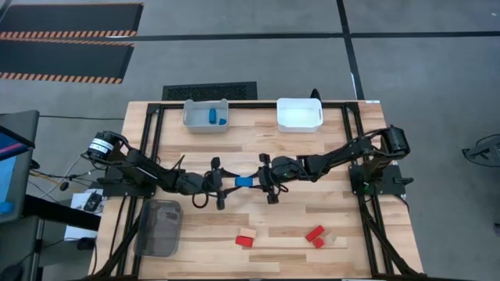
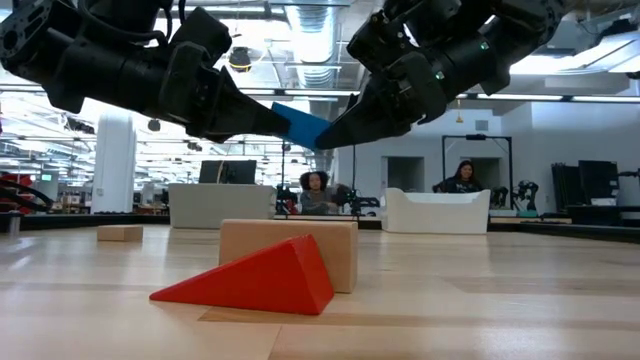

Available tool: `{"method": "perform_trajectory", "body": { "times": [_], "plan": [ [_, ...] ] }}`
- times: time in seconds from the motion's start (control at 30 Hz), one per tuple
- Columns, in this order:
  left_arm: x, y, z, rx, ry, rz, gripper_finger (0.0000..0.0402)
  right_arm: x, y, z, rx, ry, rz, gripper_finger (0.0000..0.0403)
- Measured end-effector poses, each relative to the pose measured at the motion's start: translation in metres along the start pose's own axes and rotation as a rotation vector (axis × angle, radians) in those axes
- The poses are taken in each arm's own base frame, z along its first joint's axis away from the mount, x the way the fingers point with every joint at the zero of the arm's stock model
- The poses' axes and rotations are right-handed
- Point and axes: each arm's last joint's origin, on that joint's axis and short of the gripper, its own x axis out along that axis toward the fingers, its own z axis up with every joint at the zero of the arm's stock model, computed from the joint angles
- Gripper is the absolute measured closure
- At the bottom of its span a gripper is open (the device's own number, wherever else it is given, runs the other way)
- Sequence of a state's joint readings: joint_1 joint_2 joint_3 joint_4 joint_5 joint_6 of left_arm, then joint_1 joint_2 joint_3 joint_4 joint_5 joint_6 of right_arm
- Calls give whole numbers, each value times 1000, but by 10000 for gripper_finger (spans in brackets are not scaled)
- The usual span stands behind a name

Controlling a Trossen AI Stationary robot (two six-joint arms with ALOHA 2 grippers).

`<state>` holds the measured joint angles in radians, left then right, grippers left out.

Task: Sort & place blocks by color
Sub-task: Put the blue rectangle block into the gray bin

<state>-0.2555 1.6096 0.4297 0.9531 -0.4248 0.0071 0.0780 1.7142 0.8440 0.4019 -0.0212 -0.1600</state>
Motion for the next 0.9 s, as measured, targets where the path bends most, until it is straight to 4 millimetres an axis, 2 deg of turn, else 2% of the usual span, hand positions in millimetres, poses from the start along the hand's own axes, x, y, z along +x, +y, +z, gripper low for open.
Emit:
{"method": "perform_trajectory", "body": {
  "times": [0.13,0.27,0.47,0.57,0.67,0.9],
  "plan": [
    [0,0,0,0,2,-9,295,0,0,-1,-4,3,11,264],
    [0,1,0,-1,2,-1,298,0,0,-1,24,3,7,238],
    [-3,13,4,-25,41,129,292,-1,-4,-3,60,53,-119,166],
    [-9,27,7,-30,98,263,286,-8,-6,-8,111,146,-273,142],
    [-18,45,14,-64,140,371,293,-15,-13,-12,188,210,-381,135],
    [-45,100,29,-193,190,621,293,-18,-20,-24,266,257,-398,133]
  ]
}}
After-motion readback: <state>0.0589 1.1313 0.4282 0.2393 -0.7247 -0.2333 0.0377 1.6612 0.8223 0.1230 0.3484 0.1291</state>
